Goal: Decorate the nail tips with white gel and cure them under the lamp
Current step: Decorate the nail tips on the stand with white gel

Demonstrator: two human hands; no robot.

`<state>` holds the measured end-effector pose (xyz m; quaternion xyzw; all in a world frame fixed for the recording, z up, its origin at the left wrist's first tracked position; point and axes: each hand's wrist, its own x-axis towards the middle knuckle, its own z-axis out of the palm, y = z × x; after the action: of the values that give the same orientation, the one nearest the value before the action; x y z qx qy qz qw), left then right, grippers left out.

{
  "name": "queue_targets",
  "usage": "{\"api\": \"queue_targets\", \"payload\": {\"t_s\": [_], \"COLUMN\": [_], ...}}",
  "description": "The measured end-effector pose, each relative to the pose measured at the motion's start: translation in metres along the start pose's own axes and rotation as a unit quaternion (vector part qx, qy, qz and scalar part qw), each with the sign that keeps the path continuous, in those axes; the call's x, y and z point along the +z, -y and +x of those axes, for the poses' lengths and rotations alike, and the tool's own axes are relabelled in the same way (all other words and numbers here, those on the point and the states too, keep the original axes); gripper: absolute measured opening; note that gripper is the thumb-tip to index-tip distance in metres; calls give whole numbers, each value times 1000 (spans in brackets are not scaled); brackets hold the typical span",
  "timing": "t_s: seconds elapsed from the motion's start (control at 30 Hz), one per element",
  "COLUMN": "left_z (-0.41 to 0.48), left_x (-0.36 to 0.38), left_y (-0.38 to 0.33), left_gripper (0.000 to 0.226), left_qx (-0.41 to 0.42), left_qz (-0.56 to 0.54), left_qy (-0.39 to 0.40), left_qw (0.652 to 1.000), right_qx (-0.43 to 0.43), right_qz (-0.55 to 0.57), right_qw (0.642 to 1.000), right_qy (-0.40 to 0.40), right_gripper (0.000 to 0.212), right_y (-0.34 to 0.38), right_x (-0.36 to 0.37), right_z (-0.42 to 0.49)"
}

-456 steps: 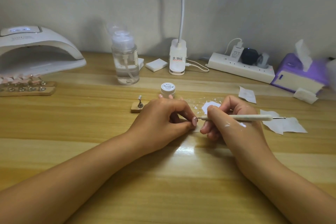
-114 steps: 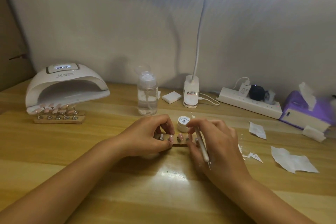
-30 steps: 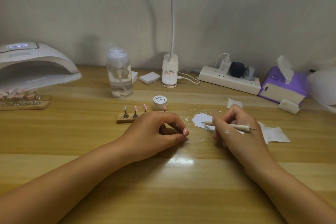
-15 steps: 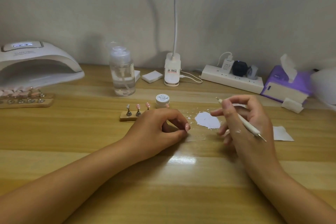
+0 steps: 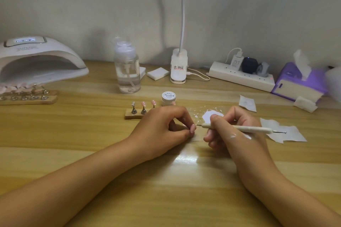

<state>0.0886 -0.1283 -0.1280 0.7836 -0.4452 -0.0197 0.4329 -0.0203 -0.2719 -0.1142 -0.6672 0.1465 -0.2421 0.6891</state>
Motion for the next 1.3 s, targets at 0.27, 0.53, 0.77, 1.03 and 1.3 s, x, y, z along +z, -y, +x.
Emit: {"api": "queue_targets", "payload": {"t_s": [0.27,0.53,0.77,1.03,1.3], "left_z": [0,0,1,1,1], "left_x": [0,-1,-1,-1,0], "left_y": [0,-1,-2,-1,-1], "left_gripper": [27,25,26,25,24], "left_qx": [-4,-6,-3,-8,-4], "left_qz": [-8,-8,-10,-8,-8], "left_qy": [-2,-2,0,-2,-1], "left_qw": [1000,1000,1000,1000,1000], "right_qx": [12,11,11,8,1], "right_qz": [-22,-35,-34,-31,-28], "right_qw": [1000,999,999,999,999], "right_qy": [9,17,16,13,21], "right_gripper": [26,27,27,27,26], "right_y": [0,1,1,2,0], "right_x": [1,1,2,1,2], "right_z": [0,0,0,0,0]}}
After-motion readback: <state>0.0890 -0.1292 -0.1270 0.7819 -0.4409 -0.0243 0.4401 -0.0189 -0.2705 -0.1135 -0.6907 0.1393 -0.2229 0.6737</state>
